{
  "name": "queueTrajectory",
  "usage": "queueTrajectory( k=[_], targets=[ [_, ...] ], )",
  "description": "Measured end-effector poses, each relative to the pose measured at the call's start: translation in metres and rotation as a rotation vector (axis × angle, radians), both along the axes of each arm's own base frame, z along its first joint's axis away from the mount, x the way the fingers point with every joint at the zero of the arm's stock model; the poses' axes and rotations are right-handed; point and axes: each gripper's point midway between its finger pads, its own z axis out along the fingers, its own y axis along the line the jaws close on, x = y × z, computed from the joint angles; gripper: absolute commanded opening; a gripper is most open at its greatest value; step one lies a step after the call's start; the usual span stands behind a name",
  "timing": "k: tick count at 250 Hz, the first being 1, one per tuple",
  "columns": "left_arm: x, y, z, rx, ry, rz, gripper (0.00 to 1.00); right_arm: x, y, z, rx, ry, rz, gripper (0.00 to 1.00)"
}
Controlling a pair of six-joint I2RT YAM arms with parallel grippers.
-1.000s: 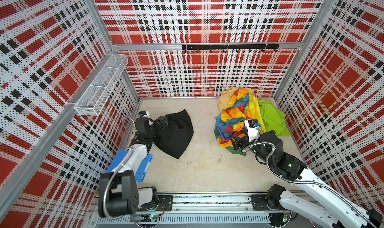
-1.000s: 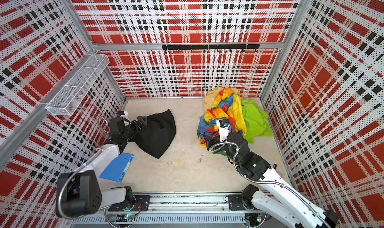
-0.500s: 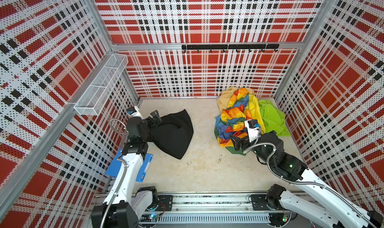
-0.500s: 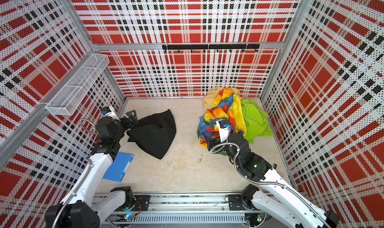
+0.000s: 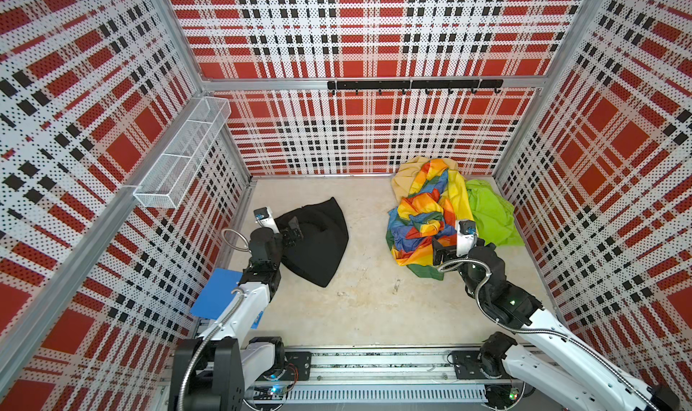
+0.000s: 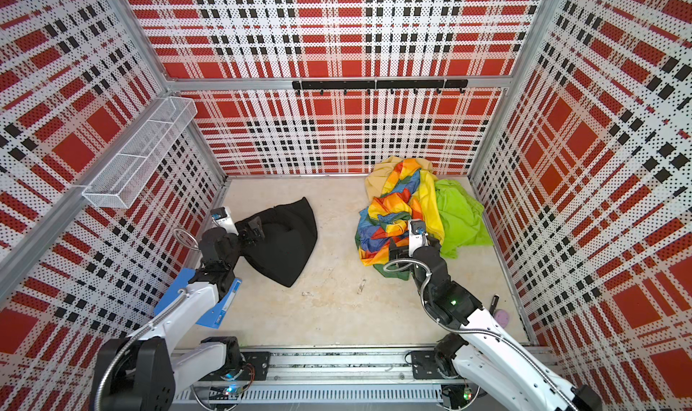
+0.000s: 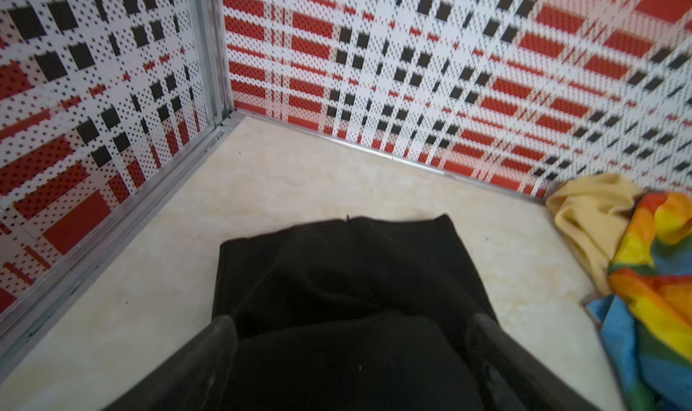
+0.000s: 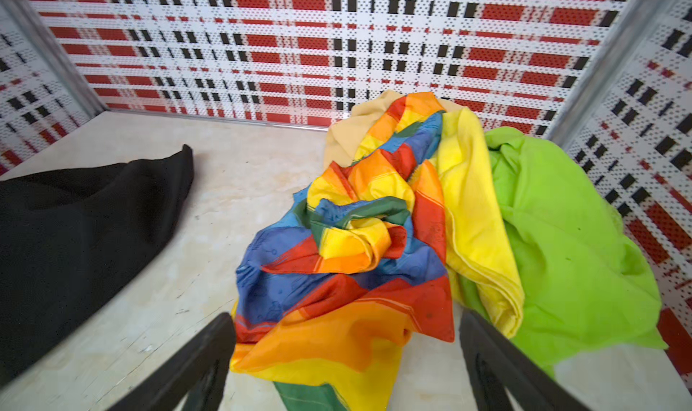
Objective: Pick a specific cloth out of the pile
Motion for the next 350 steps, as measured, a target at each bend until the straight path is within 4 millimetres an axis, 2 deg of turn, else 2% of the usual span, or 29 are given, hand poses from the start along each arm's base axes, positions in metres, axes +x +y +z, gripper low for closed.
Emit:
queueTrajectory(
  k=[21,46,82,156,204,218,268,293,350],
  targets=[
    [-0.003,-0.009,-0.017,0.068,0.007,-0.027,0.99,0.006,-0.008,-0.004,0.007,-0.010,-0.039,0.98],
    [0.000,-0.017,-0.027,0.129,-0.001,-0.053,0.99,0.011,-0.017,-0.014,-0.001,-0.015,-0.086,0.98],
    [0.006,-0.023,-0.032,0.206,-0.041,-0.076,0.99,0.018,-0.028,-0.028,-0.023,-0.002,-0.143,1.00],
    [0.012,-0.019,-0.035,0.245,-0.116,-0.086,0.99,0.027,-0.060,-0.037,0.000,-0.031,-0.278,1.00],
    [-0.008,-0.005,-0.083,0.218,-0.062,-0.081,0.99,0.034,-0.085,-0.045,0.004,-0.016,-0.364,1.00],
    [-0.006,-0.002,-0.079,0.205,-0.073,-0.074,0.99,0.035,-0.091,-0.047,0.010,-0.011,-0.386,1.00],
    [0.024,0.004,-0.044,0.171,-0.161,-0.060,0.99,0.042,-0.106,-0.052,0.039,-0.012,-0.426,1.00],
    [0.024,0.004,-0.045,0.162,-0.155,-0.063,0.99,0.048,-0.114,-0.061,0.045,-0.006,-0.437,1.00],
    [0.024,0.003,-0.049,0.154,-0.139,-0.068,0.99,0.057,-0.151,-0.092,0.040,0.011,-0.532,1.00]
  ],
)
